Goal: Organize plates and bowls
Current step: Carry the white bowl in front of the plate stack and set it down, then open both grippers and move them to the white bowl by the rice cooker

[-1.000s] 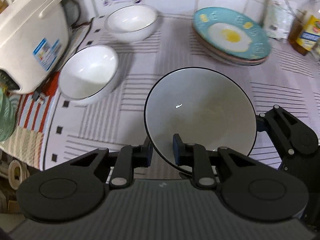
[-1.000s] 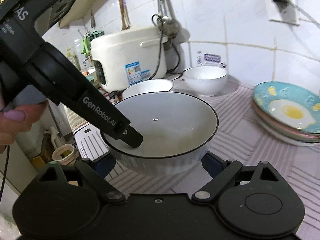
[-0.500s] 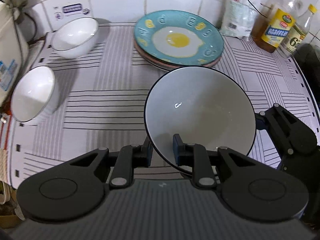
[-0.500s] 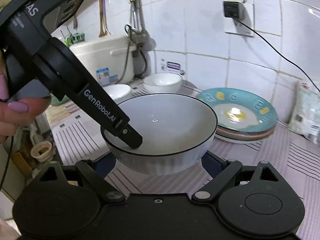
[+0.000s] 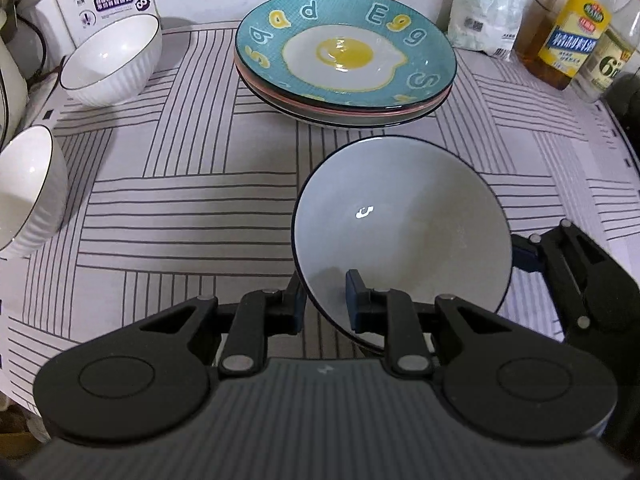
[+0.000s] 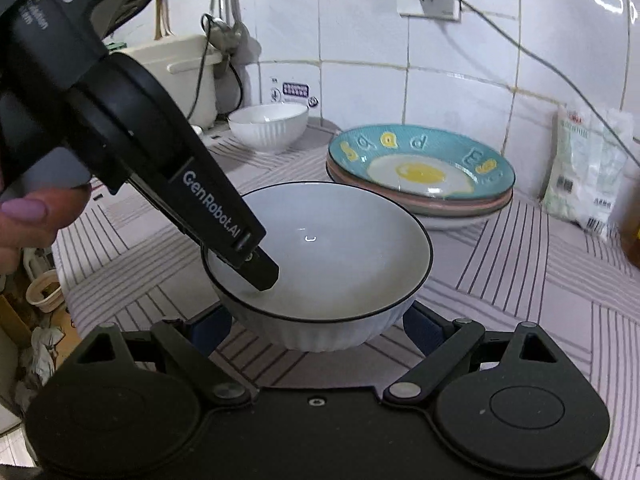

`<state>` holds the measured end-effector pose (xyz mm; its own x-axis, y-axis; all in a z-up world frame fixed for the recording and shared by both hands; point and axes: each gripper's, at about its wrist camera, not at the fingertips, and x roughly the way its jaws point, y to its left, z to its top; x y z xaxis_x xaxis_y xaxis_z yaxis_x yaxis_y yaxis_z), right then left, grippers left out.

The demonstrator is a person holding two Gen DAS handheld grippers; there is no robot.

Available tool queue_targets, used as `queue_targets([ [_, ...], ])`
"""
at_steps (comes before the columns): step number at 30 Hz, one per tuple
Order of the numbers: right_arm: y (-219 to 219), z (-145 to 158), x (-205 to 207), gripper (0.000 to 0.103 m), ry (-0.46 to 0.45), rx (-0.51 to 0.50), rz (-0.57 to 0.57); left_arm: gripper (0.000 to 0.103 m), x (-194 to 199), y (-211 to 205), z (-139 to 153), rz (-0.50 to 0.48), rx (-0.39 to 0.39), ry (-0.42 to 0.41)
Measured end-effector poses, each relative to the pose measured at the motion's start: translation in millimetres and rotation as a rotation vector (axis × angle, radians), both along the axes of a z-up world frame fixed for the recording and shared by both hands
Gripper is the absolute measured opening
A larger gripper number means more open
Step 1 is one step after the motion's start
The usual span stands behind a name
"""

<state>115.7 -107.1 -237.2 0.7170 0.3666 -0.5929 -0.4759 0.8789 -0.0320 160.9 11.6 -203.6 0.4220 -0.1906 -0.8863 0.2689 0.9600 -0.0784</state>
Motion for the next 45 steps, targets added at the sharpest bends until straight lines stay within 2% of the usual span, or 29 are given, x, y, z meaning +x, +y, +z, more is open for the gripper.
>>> queue_targets([
  [6,9,-2,-1,0.096,0.004,-0.037,-0.028,0.02,-1,7,6,0.026,-0.036,0.039],
  [9,14,4,-5,0.097,0.025,-0.07,-0.072,0.029,-7,13,20,0.035,-0.058,0.032],
  [11,12,7,-12,0.097,0.036,-0.083,-0.1,0.03,-11,16,28,0.032,-0.042,0.024],
  [15,4,21,-27,0.097,0.031,-0.053,-0.127,0.03,-19,25,39,0.028,-0.039,0.015],
  [22,-10,59,-50,0.097,0.042,0.058,-0.129,0.031,-30,51,58,0.062,-0.088,0.05],
  [28,-8,90,-52,0.097,0.077,0.144,-0.148,0.032,-44,74,85,0.083,-0.075,0.015],
  [31,3,103,-54,0.097,0.092,0.132,-0.143,0.035,-51,84,98,0.082,-0.072,-0.01],
  [33,10,111,-54,0.097,0.108,0.12,-0.143,0.041,-55,92,107,0.078,-0.103,-0.04],
  [35,15,119,-54,0.097,0.106,0.129,-0.133,0.041,-58,101,113,0.084,-0.115,-0.071],
  [41,36,138,-47,0.097,0.086,0.087,-0.102,0.042,-56,128,114,0.119,-0.097,-0.091],
  [45,50,149,-42,0.097,0.042,0.109,-0.063,0.044,-49,148,113,0.152,-0.063,-0.101],
])
